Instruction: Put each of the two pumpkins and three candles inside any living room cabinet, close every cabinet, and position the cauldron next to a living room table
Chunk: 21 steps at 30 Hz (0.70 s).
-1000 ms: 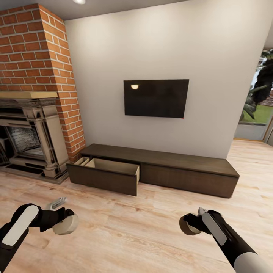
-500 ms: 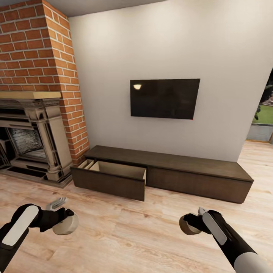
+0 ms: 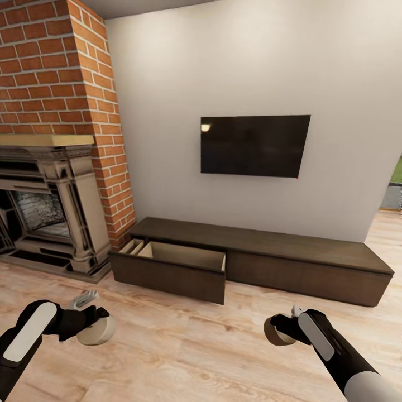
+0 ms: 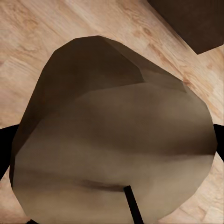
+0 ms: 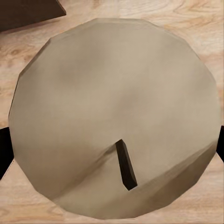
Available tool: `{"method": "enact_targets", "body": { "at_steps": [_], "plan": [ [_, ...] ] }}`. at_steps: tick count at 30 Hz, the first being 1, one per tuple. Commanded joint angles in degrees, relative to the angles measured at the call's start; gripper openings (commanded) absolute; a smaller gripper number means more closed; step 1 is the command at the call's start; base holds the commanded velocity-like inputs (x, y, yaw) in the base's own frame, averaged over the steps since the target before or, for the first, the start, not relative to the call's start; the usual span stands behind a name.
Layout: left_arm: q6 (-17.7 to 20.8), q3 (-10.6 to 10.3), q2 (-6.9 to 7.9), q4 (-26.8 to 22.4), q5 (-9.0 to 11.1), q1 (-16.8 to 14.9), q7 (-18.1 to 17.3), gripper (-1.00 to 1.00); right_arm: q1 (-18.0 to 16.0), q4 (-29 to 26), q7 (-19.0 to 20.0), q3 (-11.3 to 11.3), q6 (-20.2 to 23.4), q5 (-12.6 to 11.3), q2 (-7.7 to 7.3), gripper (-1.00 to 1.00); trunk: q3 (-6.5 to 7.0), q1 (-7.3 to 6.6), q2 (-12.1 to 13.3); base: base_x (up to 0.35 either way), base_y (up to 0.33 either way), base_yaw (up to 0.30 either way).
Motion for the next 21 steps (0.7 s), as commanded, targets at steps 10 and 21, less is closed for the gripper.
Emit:
{"method": "enact_targets", "body": {
  "at_steps": [10,21],
  "plan": [
    [-0.09,-0.03,0.05,-0.07,0.9,-0.04,0.54,-1.0,-0.07,-0.04,-0.48,0.25,0.03,-0.75,-0.07,-1.0,-0.06,0.02,-0.04,0.194,0.282,-0.272],
    [-0.08,-0.1,0.08,-0.06,0.91,-0.04,0.54,-1.0,-0.07,-0.09,-0.5,0.27,0.04,-0.84,-0.07,-1.0,-0.06,0.02,-0.04,0.134,0.306,-0.17]
  ]
}}
